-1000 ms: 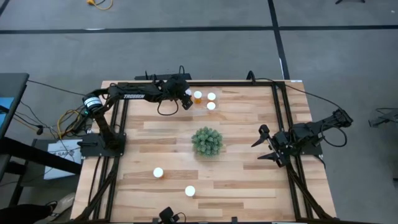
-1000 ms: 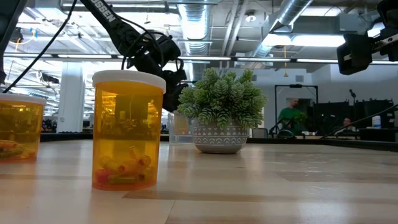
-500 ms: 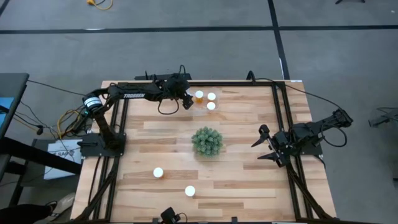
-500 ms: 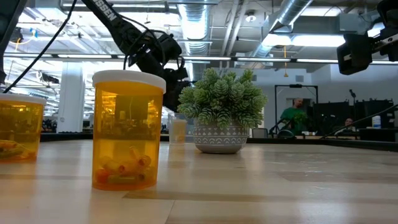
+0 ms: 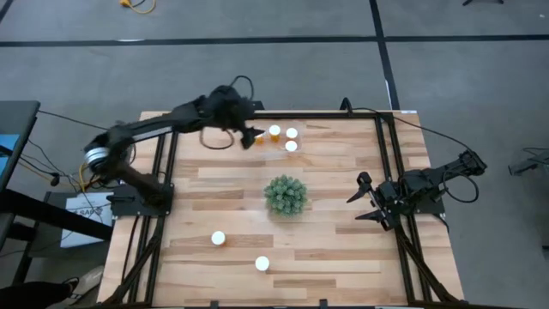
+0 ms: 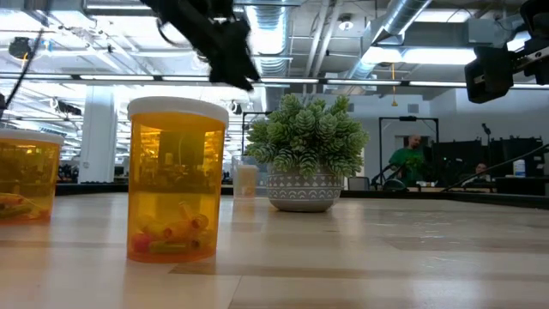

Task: Pick and place pill bottles into a basket
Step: Put the top orange pill bottle into the transparent bin

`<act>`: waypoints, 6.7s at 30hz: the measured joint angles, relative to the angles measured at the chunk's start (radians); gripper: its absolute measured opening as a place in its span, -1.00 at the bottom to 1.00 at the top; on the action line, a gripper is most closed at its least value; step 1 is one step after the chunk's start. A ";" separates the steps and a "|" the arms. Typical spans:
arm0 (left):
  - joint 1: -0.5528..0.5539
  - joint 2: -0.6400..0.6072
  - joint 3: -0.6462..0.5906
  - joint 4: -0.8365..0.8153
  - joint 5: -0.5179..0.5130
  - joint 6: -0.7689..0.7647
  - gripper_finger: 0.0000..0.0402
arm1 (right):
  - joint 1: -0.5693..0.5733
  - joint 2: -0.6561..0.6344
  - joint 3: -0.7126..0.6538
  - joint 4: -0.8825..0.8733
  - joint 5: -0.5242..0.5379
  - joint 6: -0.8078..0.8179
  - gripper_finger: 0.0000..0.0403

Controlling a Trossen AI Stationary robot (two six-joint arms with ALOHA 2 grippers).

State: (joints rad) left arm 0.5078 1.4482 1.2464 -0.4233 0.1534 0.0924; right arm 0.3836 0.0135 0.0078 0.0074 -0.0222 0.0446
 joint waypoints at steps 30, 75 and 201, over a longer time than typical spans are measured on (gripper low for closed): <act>-0.871 -0.669 -0.522 -0.627 -0.239 -0.288 0.30 | 0.000 0.000 0.000 0.000 0.000 0.000 0.29; -1.297 -0.048 -0.811 0.444 -0.612 -0.583 0.30 | 0.000 0.000 0.000 0.000 0.001 0.000 0.29; -0.136 0.534 0.086 0.312 -0.299 -0.244 -0.04 | 0.000 -0.001 0.000 0.000 0.000 0.000 0.29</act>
State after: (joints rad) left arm 0.3721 1.9827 1.3327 -0.1115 -0.1452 -0.1521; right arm 0.3836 0.0128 0.0078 0.0074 -0.0219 0.0447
